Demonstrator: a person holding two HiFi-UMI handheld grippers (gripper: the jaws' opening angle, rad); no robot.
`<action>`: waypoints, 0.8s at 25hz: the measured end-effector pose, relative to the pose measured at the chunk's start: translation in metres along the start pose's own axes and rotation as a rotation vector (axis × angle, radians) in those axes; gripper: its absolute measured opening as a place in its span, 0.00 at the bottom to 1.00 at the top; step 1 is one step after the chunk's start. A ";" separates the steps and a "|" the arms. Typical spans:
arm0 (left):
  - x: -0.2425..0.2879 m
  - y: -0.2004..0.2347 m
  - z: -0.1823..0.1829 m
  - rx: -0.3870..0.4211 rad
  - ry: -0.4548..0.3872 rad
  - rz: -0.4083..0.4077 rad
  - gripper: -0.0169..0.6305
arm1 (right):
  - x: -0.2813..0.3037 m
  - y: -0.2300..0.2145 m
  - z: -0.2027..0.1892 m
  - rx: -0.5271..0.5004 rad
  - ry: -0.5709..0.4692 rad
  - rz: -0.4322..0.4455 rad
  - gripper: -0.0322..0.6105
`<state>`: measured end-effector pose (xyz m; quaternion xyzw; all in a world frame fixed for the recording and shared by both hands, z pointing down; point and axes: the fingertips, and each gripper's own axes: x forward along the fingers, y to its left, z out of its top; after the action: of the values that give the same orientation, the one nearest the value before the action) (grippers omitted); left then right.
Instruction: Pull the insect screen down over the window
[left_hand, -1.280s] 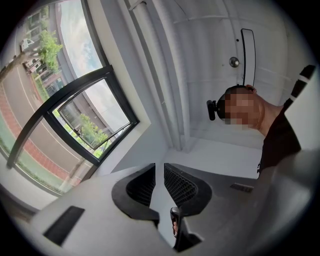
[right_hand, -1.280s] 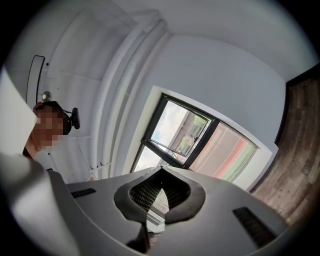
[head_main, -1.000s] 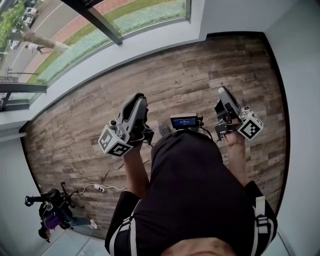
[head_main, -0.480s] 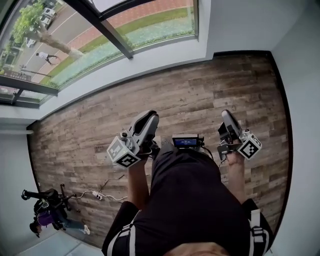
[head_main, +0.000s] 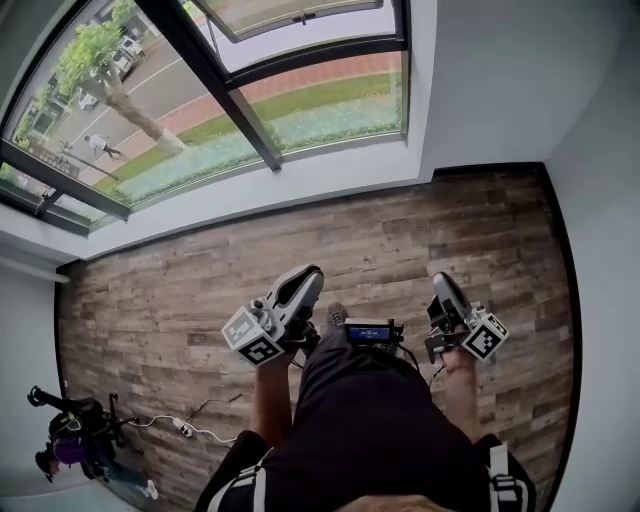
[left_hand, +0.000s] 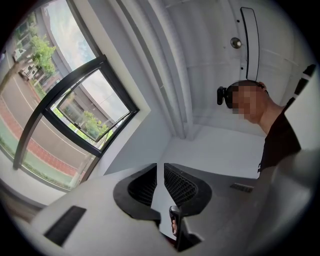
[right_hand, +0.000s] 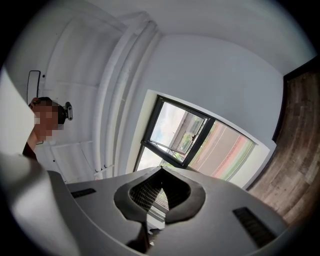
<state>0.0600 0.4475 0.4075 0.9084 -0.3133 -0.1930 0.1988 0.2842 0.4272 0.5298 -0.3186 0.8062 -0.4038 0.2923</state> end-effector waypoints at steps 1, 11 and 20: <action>0.002 0.004 0.001 -0.004 0.000 -0.004 0.10 | 0.003 -0.002 -0.001 -0.002 0.005 -0.005 0.05; 0.031 0.118 0.022 -0.108 -0.053 0.037 0.10 | 0.081 -0.023 0.027 -0.090 -0.003 -0.074 0.05; 0.030 0.222 0.078 -0.140 -0.094 0.109 0.17 | 0.208 -0.008 0.037 -0.177 0.053 -0.034 0.05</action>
<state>-0.0646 0.2486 0.4420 0.8639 -0.3568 -0.2457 0.2568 0.1835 0.2506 0.4730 -0.3460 0.8407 -0.3439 0.2349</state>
